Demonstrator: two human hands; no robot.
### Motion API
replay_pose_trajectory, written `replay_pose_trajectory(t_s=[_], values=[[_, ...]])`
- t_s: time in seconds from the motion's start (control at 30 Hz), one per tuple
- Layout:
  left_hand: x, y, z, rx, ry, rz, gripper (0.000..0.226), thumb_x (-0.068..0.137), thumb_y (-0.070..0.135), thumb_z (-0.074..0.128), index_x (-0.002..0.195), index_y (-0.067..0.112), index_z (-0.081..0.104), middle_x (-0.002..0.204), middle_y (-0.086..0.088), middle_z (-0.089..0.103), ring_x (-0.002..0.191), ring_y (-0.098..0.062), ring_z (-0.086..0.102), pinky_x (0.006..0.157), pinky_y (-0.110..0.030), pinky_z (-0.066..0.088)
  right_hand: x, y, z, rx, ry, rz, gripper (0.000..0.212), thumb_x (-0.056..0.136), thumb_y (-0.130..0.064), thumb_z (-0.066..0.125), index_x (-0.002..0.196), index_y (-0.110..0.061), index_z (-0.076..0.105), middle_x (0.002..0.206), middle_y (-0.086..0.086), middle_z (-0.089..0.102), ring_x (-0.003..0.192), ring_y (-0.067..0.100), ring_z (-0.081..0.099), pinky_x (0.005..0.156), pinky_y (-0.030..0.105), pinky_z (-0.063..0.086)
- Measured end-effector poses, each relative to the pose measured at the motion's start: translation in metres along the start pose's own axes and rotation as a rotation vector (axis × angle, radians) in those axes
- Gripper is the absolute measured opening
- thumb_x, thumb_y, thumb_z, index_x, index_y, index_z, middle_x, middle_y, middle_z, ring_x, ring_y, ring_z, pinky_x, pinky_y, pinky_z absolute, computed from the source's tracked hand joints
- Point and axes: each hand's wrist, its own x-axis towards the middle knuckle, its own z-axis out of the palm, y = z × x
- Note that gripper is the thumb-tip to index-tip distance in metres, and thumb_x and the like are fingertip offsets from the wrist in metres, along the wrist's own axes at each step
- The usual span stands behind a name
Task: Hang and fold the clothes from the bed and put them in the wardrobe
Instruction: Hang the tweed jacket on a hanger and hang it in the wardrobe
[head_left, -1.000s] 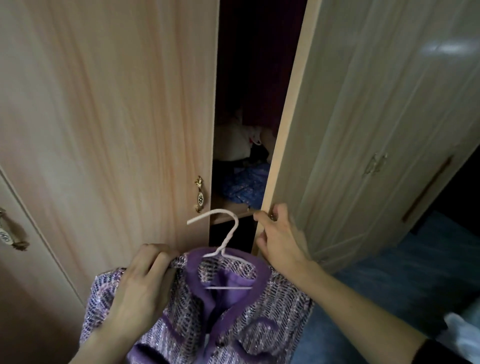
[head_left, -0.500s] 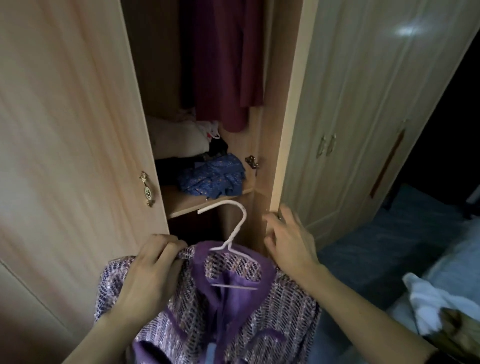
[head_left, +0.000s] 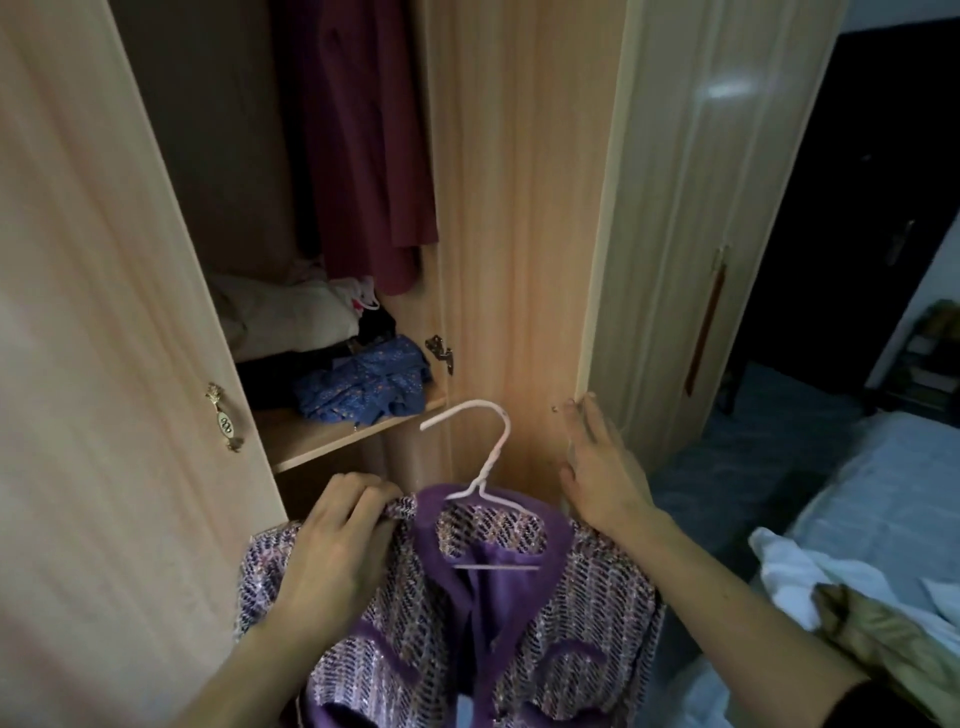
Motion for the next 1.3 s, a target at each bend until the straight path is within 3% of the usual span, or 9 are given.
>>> replay_pose_trajectory(t_s=[0.3,0.5,0.63,0.73,0.9,1.07,1.3], values=[[0.015,0.010,0.008,0.033,0.013,0.065,0.021,0.090,0.018,0.049,0.102,0.006,0.061,0.106,-0.001,0.049,0.092,-0.025,0.053,0.079,-0.031,0.042,-0.009,0.013,-0.018,0.076,0.007,-0.029,0.072,0.100,-0.035,0.049,0.158,-0.021,0.008,0.166,0.002,-0.001,0.151,0.023,0.010,0.117,0.049,0.030],[0.015,0.006,0.008,0.034,0.002,0.056,0.020,0.089,0.014,0.051,0.103,0.005,0.063,0.105,-0.005,0.054,0.091,-0.031,0.056,0.082,-0.036,0.044,-0.028,0.006,-0.023,0.202,0.144,-0.206,0.052,0.103,-0.031,0.043,0.152,-0.023,0.028,0.159,0.001,0.028,0.144,0.017,0.030,0.117,0.041,0.031],[0.020,-0.005,-0.001,0.059,0.033,-0.005,0.026,0.090,0.018,0.050,0.102,0.001,0.064,0.103,-0.009,0.057,0.094,-0.033,0.057,0.084,-0.039,0.044,-0.041,0.000,-0.021,0.296,-0.009,-0.385,0.042,0.104,-0.045,0.035,0.138,-0.023,0.047,0.126,-0.006,0.051,0.116,0.010,0.050,0.099,0.036,0.045],[0.023,-0.011,-0.010,0.083,0.090,-0.016,0.025,0.091,0.018,0.050,0.101,0.000,0.064,0.101,-0.011,0.058,0.094,-0.032,0.055,0.083,-0.036,0.043,-0.042,-0.003,-0.014,0.299,-0.014,-0.448,0.035,0.102,-0.044,0.040,0.124,-0.019,0.054,0.110,-0.008,0.049,0.102,0.010,0.050,0.088,0.037,0.047],[0.017,-0.017,-0.017,0.101,0.117,-0.020,0.025,0.091,0.018,0.050,0.103,-0.001,0.063,0.102,-0.012,0.058,0.094,-0.033,0.055,0.082,-0.035,0.042,-0.043,-0.019,-0.008,0.328,0.068,-0.492,0.023,0.101,-0.026,0.049,0.122,-0.015,0.050,0.112,-0.005,0.046,0.095,0.012,0.052,0.081,0.036,0.049],[0.004,-0.034,-0.024,0.188,0.100,-0.014,0.022,0.090,0.024,0.049,0.106,0.012,0.057,0.105,-0.004,0.056,0.094,-0.031,0.054,0.074,-0.045,0.044,-0.039,-0.040,0.007,0.275,0.213,-0.485,0.023,0.097,-0.026,0.045,0.119,-0.019,0.049,0.109,0.002,0.050,0.087,0.020,0.057,0.074,0.039,0.054],[0.005,-0.076,-0.041,0.265,-0.001,0.005,0.023,0.091,0.028,0.049,0.109,0.015,0.055,0.102,-0.002,0.057,0.092,-0.028,0.055,0.074,-0.039,0.037,-0.015,-0.080,0.024,0.295,0.272,-0.438,0.024,0.095,-0.017,0.053,0.118,-0.013,0.055,0.109,0.004,0.052,0.082,0.023,0.058,0.069,0.041,0.055]])
